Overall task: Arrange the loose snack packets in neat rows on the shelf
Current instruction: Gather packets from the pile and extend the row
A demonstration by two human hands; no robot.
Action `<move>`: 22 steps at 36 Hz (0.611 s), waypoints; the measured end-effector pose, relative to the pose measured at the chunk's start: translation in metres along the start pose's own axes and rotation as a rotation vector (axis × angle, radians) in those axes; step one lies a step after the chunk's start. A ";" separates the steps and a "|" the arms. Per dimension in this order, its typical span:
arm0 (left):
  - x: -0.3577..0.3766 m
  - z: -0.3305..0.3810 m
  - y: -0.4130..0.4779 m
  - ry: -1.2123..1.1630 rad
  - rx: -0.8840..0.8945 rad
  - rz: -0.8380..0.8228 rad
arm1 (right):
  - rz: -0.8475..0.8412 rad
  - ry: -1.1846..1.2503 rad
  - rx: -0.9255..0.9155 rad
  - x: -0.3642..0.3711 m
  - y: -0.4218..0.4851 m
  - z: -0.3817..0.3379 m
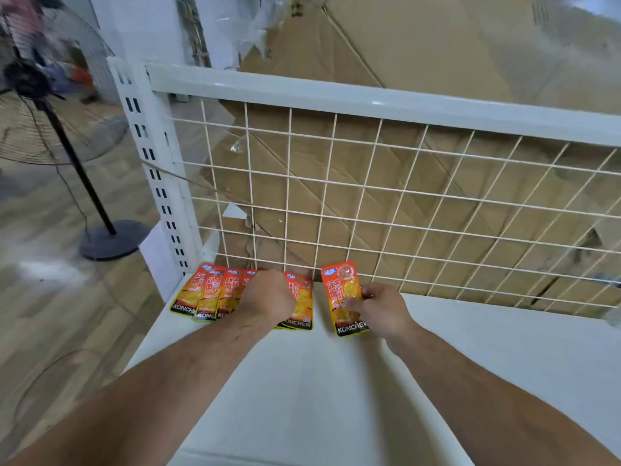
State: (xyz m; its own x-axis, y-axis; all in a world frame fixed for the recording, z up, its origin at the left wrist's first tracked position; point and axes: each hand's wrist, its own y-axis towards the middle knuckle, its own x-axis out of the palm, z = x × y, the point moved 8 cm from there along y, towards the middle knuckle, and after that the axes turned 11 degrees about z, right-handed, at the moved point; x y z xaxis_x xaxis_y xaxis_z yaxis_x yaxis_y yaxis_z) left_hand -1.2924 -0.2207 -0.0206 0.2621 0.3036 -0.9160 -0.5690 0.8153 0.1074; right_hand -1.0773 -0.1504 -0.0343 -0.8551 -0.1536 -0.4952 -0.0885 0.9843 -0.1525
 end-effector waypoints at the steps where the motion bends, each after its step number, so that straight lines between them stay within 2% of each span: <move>1: 0.000 0.000 0.001 0.003 0.005 -0.004 | -0.002 0.004 0.008 0.001 0.001 0.001; 8: 0.000 -0.001 0.003 0.000 0.013 -0.016 | -0.035 -0.051 0.057 0.013 -0.003 0.005; 16: -0.029 0.003 -0.001 0.017 0.177 0.218 | -0.106 -0.056 0.127 0.040 -0.002 -0.002; 22: -0.034 -0.004 -0.004 0.061 0.217 0.236 | -0.088 -0.133 0.153 0.056 0.003 -0.009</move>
State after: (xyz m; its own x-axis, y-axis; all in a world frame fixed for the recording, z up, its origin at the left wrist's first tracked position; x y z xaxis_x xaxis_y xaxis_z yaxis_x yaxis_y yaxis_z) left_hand -1.3019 -0.2360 0.0086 0.0921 0.4721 -0.8767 -0.4278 0.8138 0.3933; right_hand -1.1302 -0.1549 -0.0545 -0.7716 -0.2588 -0.5811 -0.0728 0.9435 -0.3234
